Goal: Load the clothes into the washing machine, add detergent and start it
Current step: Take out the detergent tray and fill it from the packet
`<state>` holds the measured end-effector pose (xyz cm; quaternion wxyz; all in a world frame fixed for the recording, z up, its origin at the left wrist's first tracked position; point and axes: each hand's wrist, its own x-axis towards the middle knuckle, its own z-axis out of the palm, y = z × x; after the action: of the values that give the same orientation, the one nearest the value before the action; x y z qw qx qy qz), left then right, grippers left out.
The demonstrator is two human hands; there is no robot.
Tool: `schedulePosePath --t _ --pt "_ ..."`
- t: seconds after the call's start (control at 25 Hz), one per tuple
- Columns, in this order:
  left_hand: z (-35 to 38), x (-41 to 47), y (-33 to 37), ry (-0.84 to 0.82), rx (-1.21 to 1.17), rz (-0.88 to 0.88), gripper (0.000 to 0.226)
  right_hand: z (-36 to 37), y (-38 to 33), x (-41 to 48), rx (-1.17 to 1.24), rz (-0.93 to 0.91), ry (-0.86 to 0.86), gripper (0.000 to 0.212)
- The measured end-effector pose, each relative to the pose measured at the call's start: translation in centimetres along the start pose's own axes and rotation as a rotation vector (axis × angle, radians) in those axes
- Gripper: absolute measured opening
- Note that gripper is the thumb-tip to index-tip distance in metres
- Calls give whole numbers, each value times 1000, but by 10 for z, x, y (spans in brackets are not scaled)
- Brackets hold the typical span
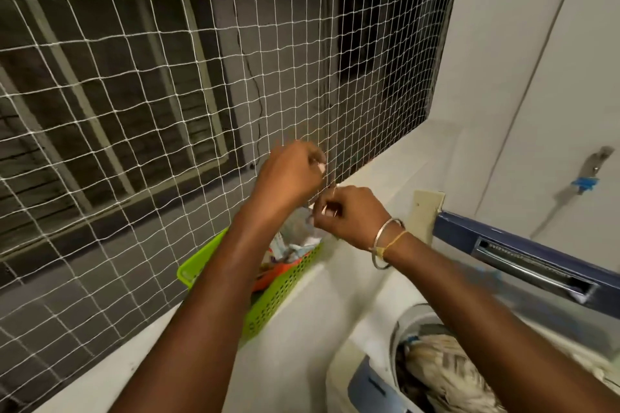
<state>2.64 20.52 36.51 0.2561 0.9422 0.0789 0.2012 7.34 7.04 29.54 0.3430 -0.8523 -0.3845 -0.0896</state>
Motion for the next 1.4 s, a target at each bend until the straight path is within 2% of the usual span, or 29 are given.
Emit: schedulePosePath --t 0.24,0.6,0.8,0.96,1.16,1.4 --pt "6 -1 -34 -108 26 3 14 17 -27 9 -238 -2 -215 22" --pt "9 -6 -59 -190 -81 -11 18 23 -50 18 -497 30 -418 26" --pt "11 -10 -65 -173 -225 -45 22 28 -55 16 -610 3 -408 25" --pt "13 -18 -73 -142 -452 -100 22 31 -55 11 -622 -15 -372 23" --pt "16 -30 -82 -134 -488 -97 22 39 -54 8 -580 13 -343 26" --pt "17 -34 -84 -128 -500 -126 20 39 -56 5 -713 69 -329 31"
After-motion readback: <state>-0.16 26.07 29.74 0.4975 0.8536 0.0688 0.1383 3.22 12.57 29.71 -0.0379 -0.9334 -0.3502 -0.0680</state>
